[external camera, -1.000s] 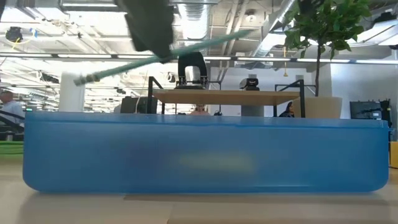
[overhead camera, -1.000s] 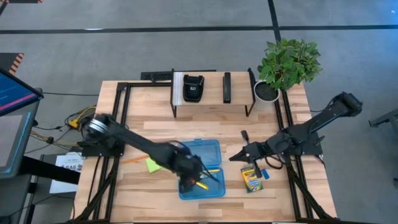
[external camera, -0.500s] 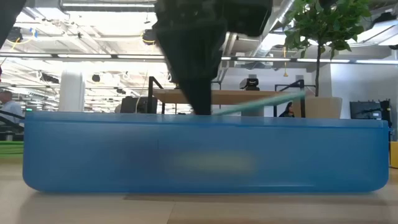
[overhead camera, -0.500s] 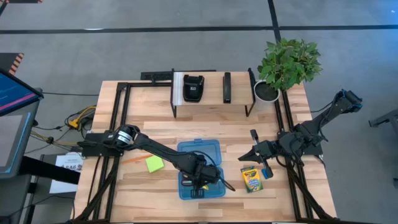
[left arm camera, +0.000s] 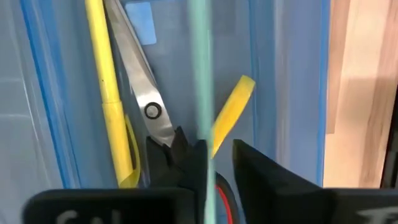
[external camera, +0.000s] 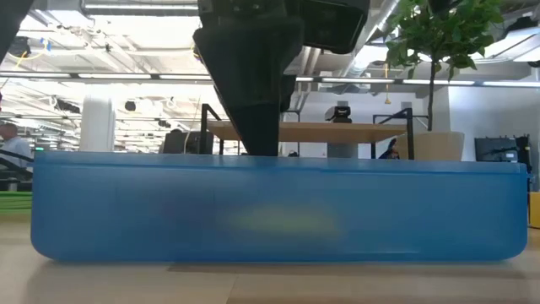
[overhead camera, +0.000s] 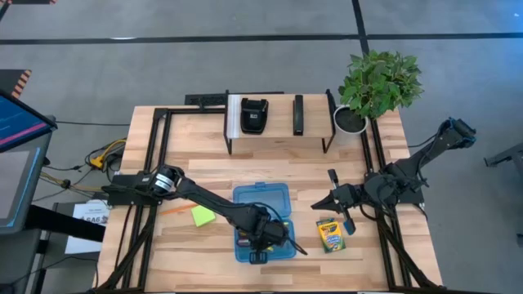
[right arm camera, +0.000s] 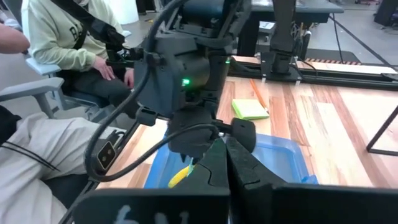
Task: Pack school essentials
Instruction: Put the light blue pencil into the blue supply box, then put the orange pencil into the blue supply box
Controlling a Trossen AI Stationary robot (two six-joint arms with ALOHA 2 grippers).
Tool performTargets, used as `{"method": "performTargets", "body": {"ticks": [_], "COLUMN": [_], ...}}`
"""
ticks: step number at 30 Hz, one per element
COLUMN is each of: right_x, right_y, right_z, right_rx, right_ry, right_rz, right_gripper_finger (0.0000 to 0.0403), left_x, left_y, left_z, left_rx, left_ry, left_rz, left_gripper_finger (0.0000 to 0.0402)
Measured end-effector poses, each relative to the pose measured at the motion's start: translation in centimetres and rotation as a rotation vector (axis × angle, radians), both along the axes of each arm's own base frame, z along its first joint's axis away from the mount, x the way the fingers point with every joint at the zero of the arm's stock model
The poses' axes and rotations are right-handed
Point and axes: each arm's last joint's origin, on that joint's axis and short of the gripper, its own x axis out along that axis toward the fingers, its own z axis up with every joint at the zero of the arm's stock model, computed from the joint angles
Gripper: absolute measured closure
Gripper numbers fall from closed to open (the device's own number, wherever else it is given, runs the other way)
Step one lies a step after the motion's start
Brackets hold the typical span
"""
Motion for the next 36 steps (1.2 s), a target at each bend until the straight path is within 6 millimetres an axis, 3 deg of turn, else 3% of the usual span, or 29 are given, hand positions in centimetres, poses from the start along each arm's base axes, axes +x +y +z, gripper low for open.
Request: {"method": "performTargets", "body": {"ticks": [8,18,21,36], "right_x": [0.0,0.0,0.0,0.0], "right_y": [0.0,0.0,0.0,-0.1], "right_z": [0.0,-0.1,-0.1,-0.1], "right_rx": [0.001,0.006,0.007,-0.010], "right_ry": [0.000,0.008,0.008,0.009], "right_rz": [0.001,-0.002,-0.002,-0.022], "right_gripper_finger": [0.0403,0.0403,0.0403,0.0403], "left_x": [-0.5,-3.6,-4.7,-12.2], "left_y": [0.1,-1.2,-1.6,1.4], "left_z": [0.8,9.3,10.8,9.5], "left_rx": [0.020,0.288,0.359,0.094], "left_ry": [0.000,-0.357,-0.489,-0.898], "left_rz": [-0.025,-0.053,-0.024,0.079], "left_gripper_finger": [0.0262,0.0255,0.0254,0.0253]}}
